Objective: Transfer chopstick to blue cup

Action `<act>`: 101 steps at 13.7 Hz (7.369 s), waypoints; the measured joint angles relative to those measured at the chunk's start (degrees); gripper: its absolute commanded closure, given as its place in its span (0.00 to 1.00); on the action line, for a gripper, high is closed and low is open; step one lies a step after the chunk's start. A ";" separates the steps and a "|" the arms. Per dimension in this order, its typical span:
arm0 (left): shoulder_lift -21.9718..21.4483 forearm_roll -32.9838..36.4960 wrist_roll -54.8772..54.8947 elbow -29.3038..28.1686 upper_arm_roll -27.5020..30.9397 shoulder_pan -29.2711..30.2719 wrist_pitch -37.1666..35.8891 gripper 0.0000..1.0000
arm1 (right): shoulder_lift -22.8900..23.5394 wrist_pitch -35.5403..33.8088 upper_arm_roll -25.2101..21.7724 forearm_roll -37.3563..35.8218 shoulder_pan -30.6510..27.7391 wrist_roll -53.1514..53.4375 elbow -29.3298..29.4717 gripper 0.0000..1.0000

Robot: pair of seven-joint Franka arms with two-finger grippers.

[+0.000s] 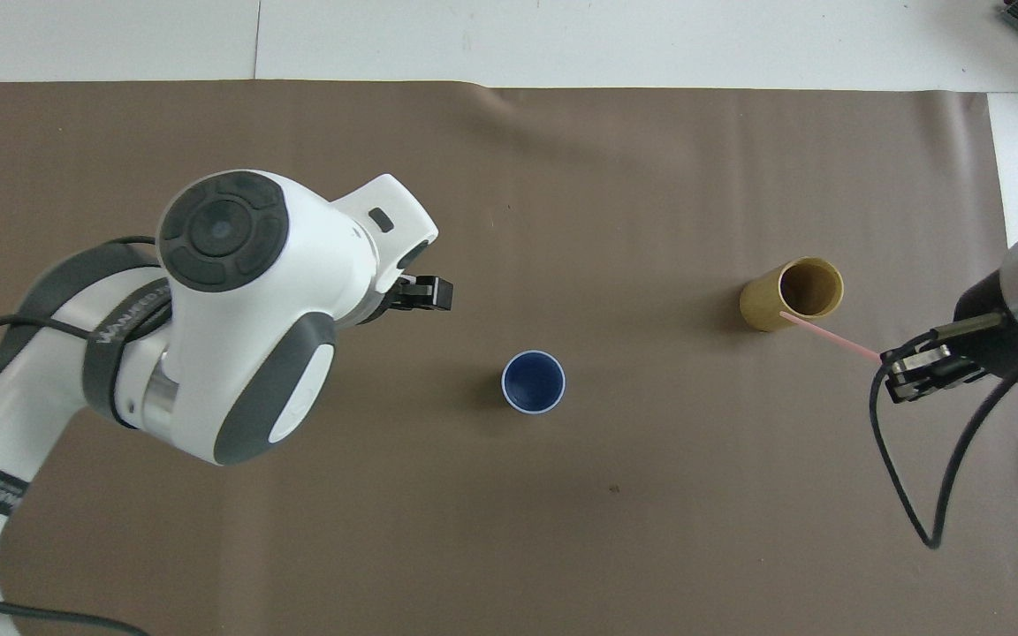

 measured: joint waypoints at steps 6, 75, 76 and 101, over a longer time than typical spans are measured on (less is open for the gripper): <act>-6.53 0.01 13.77 5.71 0.42 12.05 -13.29 0.00 | -1.81 0.17 4.81 9.32 1.84 10.94 -0.76 1.00; -6.01 1.64 22.31 14.91 0.32 20.69 -27.78 0.00 | -4.24 14.47 -4.43 -2.34 -4.83 9.50 -2.77 0.00; -6.00 1.64 22.30 14.91 0.32 20.69 -27.80 0.00 | -4.24 14.50 -4.30 -2.38 -4.82 9.50 -2.96 0.00; -6.01 1.64 22.27 14.91 0.32 20.69 -28.03 0.00 | -1.63 12.71 -4.07 -2.51 -4.83 8.94 -0.09 0.00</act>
